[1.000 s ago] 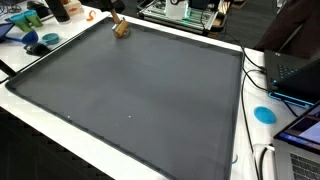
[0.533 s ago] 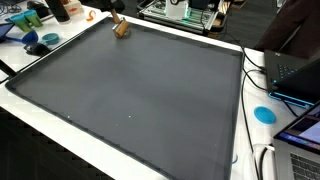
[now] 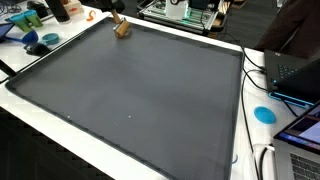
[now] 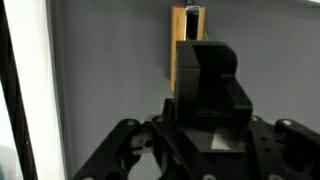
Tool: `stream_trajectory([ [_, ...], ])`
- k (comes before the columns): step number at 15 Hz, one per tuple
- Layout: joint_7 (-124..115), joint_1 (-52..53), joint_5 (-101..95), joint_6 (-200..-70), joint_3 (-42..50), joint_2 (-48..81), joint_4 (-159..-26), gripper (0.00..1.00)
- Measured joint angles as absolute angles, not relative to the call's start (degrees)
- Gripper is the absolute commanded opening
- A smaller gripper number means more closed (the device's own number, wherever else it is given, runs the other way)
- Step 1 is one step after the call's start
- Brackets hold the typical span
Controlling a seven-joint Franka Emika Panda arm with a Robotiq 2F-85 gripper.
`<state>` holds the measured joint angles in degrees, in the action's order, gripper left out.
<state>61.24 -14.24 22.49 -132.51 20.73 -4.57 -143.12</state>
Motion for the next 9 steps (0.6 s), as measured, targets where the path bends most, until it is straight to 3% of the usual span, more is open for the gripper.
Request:
stream_trajectory([
  [9, 63.0, -14.4, 24.6, -132.0, 20.4, -4.9, -143.8, 0.25],
])
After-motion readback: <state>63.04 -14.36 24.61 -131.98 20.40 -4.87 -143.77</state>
